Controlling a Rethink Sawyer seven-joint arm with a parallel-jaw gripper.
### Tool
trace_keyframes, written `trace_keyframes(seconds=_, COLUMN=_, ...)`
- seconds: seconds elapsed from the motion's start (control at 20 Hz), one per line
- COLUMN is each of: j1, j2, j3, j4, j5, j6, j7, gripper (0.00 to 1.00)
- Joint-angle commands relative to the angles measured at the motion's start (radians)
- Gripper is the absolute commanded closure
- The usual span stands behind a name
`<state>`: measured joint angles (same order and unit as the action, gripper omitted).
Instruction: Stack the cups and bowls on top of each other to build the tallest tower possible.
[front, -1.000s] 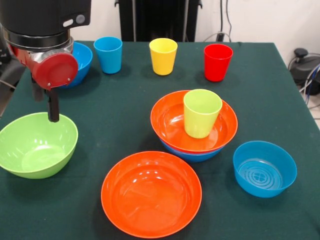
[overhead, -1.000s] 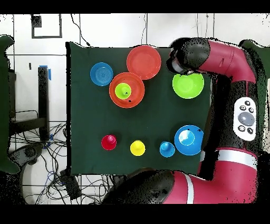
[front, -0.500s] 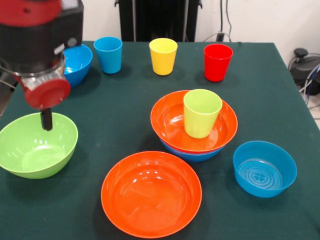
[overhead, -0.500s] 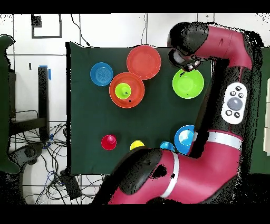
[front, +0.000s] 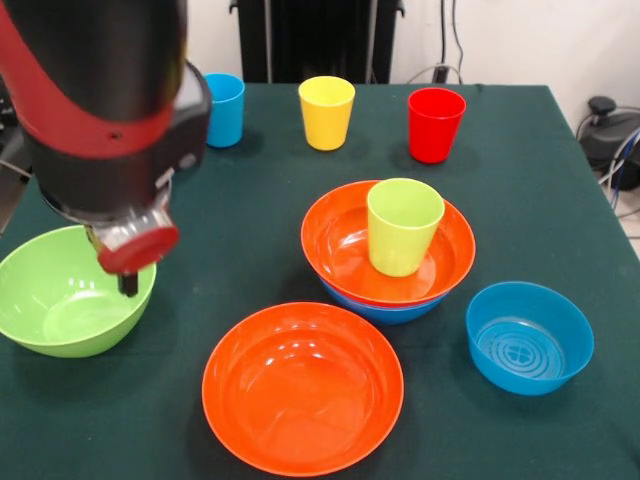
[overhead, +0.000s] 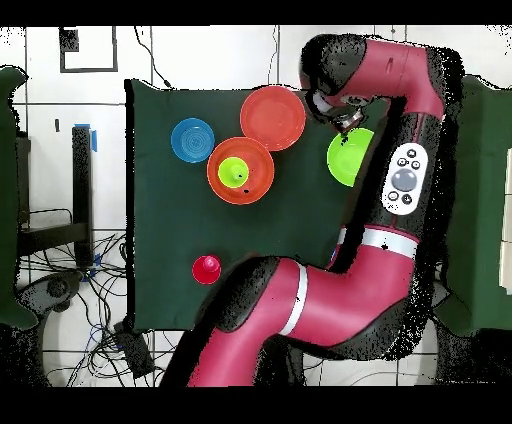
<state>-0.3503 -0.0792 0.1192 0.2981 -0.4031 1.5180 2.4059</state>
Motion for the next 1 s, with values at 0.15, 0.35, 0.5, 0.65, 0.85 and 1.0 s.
trace_keyframes(seconds=0.15, j1=0.046, j2=0.087, j3=0.076, j4=-0.163, j5=-0.091, j6=0.101, j7=-0.007, gripper=0.00)
trace_keyframes(seconds=0.35, j1=0.054, j2=0.101, j3=0.093, j4=-0.208, j5=-0.114, j6=0.120, j7=0.003, gripper=0.00)
trace_keyframes(seconds=0.5, j1=0.054, j2=0.110, j3=0.115, j4=-0.233, j5=-0.139, j6=0.134, j7=0.006, gripper=0.00)
trace_keyframes(seconds=0.65, j1=0.057, j2=0.121, j3=0.136, j4=-0.257, j5=-0.182, j6=0.165, j7=-0.003, gripper=0.00)
trace_keyframes(seconds=0.85, j1=0.062, j2=0.129, j3=0.172, j4=-0.278, j5=-0.257, j6=0.172, j7=-0.023, gripper=0.00)
trace_keyframes(seconds=1.0, j1=0.063, j2=0.127, j3=0.213, j4=-0.287, j5=-0.325, j6=0.188, j7=-0.037, gripper=0.00)
